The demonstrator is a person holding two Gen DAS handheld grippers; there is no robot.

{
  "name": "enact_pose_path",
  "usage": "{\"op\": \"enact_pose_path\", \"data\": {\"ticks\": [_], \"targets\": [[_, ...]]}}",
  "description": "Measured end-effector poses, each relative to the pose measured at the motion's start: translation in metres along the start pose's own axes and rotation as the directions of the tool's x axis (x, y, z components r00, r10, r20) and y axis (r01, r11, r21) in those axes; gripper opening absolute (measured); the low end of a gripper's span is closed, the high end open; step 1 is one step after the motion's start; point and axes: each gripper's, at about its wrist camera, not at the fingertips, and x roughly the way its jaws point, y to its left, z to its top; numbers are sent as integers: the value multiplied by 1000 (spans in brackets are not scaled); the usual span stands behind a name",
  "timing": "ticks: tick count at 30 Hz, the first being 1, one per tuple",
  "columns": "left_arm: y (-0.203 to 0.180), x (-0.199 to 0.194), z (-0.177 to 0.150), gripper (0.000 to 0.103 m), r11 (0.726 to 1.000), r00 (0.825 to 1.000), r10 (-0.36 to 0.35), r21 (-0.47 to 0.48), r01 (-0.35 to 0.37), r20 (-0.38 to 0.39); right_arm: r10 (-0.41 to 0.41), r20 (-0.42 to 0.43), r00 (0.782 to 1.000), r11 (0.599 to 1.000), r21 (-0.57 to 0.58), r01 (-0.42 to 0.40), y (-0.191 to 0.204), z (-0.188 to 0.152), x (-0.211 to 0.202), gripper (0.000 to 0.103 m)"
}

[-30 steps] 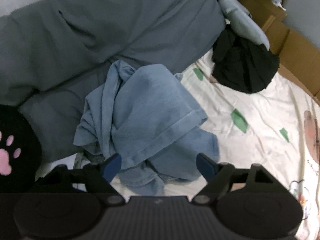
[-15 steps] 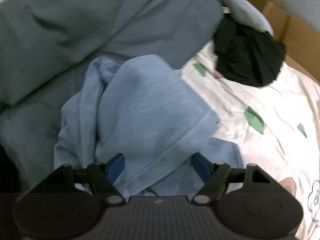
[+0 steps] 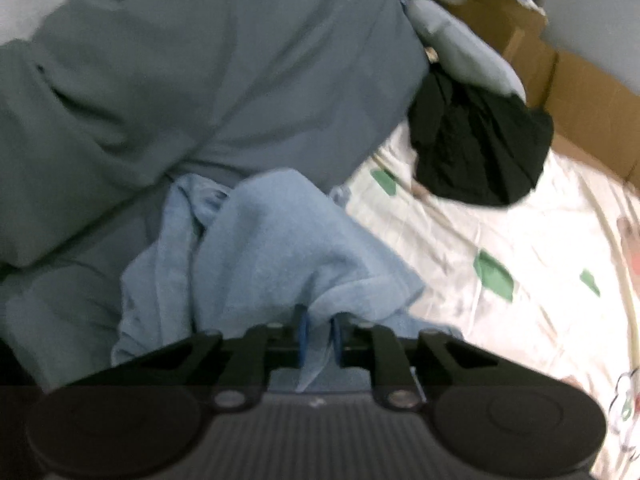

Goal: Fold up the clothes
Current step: 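Move the left tool toward the blue jeans pile and lower it, then close the left gripper on the blue jeans and lift them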

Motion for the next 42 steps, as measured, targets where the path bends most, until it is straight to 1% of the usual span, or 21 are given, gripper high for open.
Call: {"op": "enact_pose_path", "data": {"ticks": [2,4,7,12,15,19,22,26,30,33,36,37,38,39,40,41,42], "targets": [[6,-9,6,10,1000,1000,-14,-17,15,16,8,0,1000,1000,-5,-8,3,1,2,101],[9,-17,10,9,998,999,-48,-26,49,17,25,-4,1000,1000,-10,-25,6,1,6,101],[6,-35,14,9,994,994,-106,-9,107,30,47,-4,999,999,-26,-47,12,4,10,101],[-6,-73,31,8,978,974,-211,14,210,82,97,7,995,994,-51,-97,26,10,12,101],[-20,-93,41,8,964,959,-267,24,266,92,133,15,991,989,-72,-132,35,15,13,101],[-43,-112,45,8,939,935,-343,53,339,89,195,22,980,975,-116,-192,52,21,12,101],[-62,-121,42,7,921,919,-386,88,379,81,244,20,970,960,-148,-238,65,25,13,101],[-78,-128,36,7,894,895,-442,109,434,61,307,5,952,936,-185,-300,82,29,18,101],[-94,-139,35,7,858,859,-508,119,500,59,375,-8,927,906,-207,-368,99,35,26,101],[-110,-144,34,7,826,830,-556,146,545,47,416,-19,909,886,-218,-409,112,39,37,101],[-122,-145,34,7,793,799,-600,152,590,29,425,-27,905,877,-236,-419,126,43,48,101],[-125,-147,33,7,781,789,-614,160,603,24,417,-30,908,877,-247,-411,128,44,53,97],[-128,-148,32,7,770,778,-628,161,618,17,398,-29,917,882,-262,-391,131,44,56,94],[-130,-148,29,7,761,770,-638,162,629,7,372,-29,928,891,-269,-366,132,44,61,82],[-132,-148,27,7,752,763,-647,164,639,-3,351,-31,936,901,-261,-347,130,44,64,65],[-134,-147,23,7,751,764,-645,173,637,-14,337,-34,941,911,-239,-335,124,44,68,52],[-135,-143,19,8,754,769,-638,173,633,-31,323,-37,946,921,-218,-323,118,44,71,23]]}}
